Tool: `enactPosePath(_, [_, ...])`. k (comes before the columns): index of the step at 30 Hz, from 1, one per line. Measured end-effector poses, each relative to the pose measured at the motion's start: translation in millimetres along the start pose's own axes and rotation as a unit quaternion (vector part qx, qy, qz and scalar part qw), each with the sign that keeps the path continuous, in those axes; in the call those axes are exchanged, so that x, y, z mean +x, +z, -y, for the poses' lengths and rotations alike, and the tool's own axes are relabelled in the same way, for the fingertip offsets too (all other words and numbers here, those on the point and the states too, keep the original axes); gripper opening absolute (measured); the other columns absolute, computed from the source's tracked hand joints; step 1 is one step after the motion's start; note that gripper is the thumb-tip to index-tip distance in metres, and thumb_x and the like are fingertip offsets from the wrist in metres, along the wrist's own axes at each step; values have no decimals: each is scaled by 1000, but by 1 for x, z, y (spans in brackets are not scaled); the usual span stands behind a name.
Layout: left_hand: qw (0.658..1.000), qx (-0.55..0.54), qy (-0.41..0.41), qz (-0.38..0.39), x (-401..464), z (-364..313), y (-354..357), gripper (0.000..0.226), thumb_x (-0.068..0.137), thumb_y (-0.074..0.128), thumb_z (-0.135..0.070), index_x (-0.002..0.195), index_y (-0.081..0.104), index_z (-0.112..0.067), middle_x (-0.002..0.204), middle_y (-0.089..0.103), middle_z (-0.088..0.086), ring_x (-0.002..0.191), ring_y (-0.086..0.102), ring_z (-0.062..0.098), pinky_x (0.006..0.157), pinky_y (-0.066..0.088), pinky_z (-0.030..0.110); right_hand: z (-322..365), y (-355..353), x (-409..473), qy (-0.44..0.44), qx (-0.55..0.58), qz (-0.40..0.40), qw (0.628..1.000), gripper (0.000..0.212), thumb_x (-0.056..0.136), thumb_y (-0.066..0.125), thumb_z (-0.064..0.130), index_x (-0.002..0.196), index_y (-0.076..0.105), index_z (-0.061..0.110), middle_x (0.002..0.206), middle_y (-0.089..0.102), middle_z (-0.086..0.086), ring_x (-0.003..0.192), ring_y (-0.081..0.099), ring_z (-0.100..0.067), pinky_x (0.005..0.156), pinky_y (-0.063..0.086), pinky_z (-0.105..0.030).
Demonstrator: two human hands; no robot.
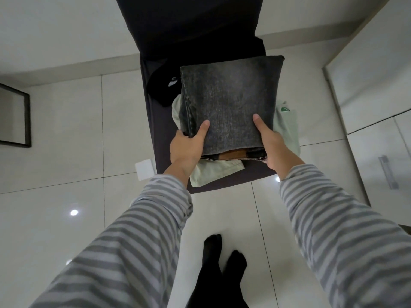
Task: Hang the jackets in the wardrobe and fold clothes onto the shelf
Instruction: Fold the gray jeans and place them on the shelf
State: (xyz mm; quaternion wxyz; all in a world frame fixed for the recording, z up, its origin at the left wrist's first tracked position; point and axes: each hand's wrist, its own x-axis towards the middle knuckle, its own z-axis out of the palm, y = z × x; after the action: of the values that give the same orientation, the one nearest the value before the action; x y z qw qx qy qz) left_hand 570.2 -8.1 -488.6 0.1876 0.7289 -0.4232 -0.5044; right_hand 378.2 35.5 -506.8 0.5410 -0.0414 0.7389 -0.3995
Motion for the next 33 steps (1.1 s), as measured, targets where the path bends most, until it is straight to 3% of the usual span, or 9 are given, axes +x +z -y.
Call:
enactPosePath(4, [995, -63, -52, 59, 1, -2, 0, 97, 62, 66, -75, 138, 40, -19, 130, 55, -5, 119, 53, 21, 103, 44, 40, 7, 0, -2, 21, 36, 28, 999, 114, 50, 74, 73, 140, 39, 12, 132, 54, -5, 116, 55, -28, 105, 42, -46])
enactPosePath(7, [986, -108, -96, 80, 2, -3, 1, 118, 42, 71, -80, 138, 39, -18, 131, 55, -2, 118, 55, 21, 103, 45, 42, 2, 6, -3, -19, 53, -11, 998, 99, 65, 75, 63, 140, 40, 9, 134, 53, -5, 118, 53, -27, 106, 42, -44])
enactPosePath(13, [977, -148, -107, 112, 1, -22, 1, 95, 62, 73, -68, 136, 45, -15, 129, 56, -6, 117, 53, 18, 107, 40, 38, 16, 14, -16, -63, 29, -103, 992, 66, 78, 72, 48, 123, 56, 2, 117, 62, -7, 100, 57, -24, 94, 48, -33])
enactPosePath(16, [970, -181, -104, 122, -3, -47, -4, 52, 77, 73, -48, 115, 57, -16, 106, 63, -3, 94, 62, 15, 89, 51, 33, 40, 12, -29, -86, 10, -120, 989, 56, 84, 68, 44, 119, 59, 1, 111, 62, -9, 99, 58, -26, 90, 49, -33])
enactPosePath(18, [971, -183, -94, 122, -8, -63, -7, 34, 78, 75, -42, 96, 59, -18, 106, 66, 1, 93, 65, 20, 90, 53, 37, 55, 9, -41, -115, 0, -134, 984, 49, 87, 64, 40, 115, 60, 0, 104, 63, -9, 93, 59, -25, 86, 49, -32])
enactPosePath(23, [973, -151, -86, 150, -40, -103, -11, 20, 84, 71, -33, 84, 56, -19, 94, 65, 1, 83, 63, 18, 82, 55, 36, 73, -14, -80, -144, -11, -176, 974, 44, 91, 59, 41, 109, 62, 1, 94, 60, -6, 80, 55, -21, 73, 43, -28])
enactPosePath(27, [955, -151, -104, 233, -78, -141, -12, 39, 82, 69, -36, 114, 61, -16, 104, 66, 5, 92, 64, 22, 76, 52, 32, 93, -43, -120, -155, 4, -212, 965, 45, 91, 58, 44, 106, 64, 2, 93, 61, -7, 86, 58, -25, 75, 44, -30])
enactPosePath(31, [950, -127, -65, 278, -123, -179, -5, 37, 82, 70, -36, 111, 60, -15, 96, 67, 6, 81, 64, 22, 60, 55, 29, 116, -84, -167, -178, 42, -247, 952, 40, 91, 58, 42, 98, 64, 4, 83, 60, -5, 80, 57, -24, 74, 46, -32])
enactPosePath(33, [952, -104, -20, 289, -148, -199, 3, 38, 81, 71, -36, 111, 61, -14, 95, 67, 5, 85, 65, 22, 72, 58, 32, 123, -109, -194, -183, 66, -268, 943, 33, 91, 58, 42, 92, 61, 9, 75, 57, -1, 78, 55, -23, 76, 48, -32])
